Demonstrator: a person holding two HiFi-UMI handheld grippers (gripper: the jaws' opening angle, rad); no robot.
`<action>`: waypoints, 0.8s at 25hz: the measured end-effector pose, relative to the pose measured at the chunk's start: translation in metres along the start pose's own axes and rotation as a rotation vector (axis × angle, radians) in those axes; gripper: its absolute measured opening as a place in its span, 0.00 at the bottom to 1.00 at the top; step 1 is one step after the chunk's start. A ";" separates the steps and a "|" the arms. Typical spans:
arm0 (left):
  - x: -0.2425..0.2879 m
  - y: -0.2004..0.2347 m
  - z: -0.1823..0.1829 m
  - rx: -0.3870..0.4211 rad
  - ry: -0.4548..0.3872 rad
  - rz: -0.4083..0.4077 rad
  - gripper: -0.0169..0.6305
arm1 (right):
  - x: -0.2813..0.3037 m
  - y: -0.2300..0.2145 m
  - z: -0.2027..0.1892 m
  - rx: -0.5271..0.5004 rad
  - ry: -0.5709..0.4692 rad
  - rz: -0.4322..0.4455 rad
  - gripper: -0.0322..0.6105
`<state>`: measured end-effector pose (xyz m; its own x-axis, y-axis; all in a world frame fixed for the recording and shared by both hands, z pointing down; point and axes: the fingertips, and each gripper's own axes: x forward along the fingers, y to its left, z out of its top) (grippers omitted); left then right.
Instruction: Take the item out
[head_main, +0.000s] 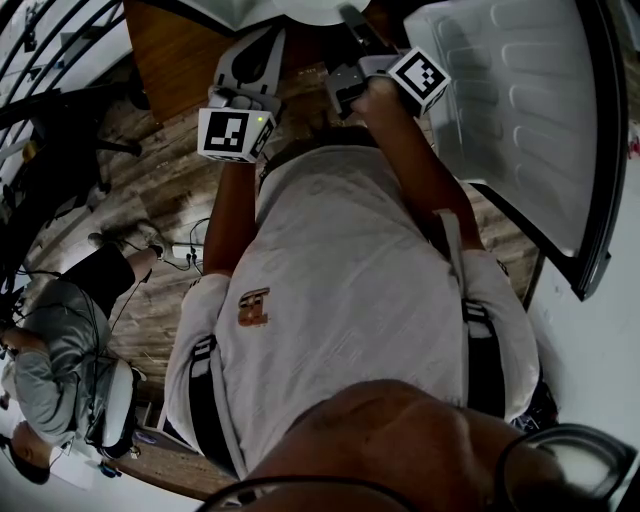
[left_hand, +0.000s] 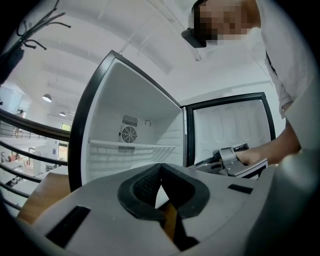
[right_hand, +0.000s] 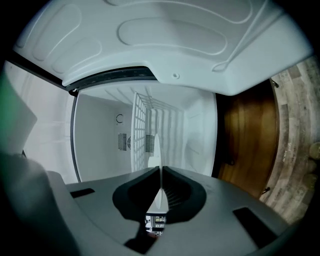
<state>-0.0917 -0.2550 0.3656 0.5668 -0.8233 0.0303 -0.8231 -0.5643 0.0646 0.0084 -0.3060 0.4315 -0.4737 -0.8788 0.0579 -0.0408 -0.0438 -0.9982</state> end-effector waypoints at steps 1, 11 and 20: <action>-0.001 -0.002 0.003 0.000 -0.003 0.001 0.05 | -0.004 0.003 0.001 0.001 0.001 0.002 0.11; -0.013 -0.015 0.009 0.013 -0.024 -0.003 0.05 | -0.028 0.015 -0.006 0.017 0.021 0.017 0.11; -0.029 -0.043 0.018 0.019 -0.037 -0.024 0.05 | -0.058 0.022 -0.011 0.028 0.021 0.023 0.11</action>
<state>-0.0728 -0.2080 0.3437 0.5847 -0.8112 -0.0080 -0.8102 -0.5844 0.0463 0.0249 -0.2508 0.4065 -0.4925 -0.8696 0.0346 -0.0047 -0.0370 -0.9993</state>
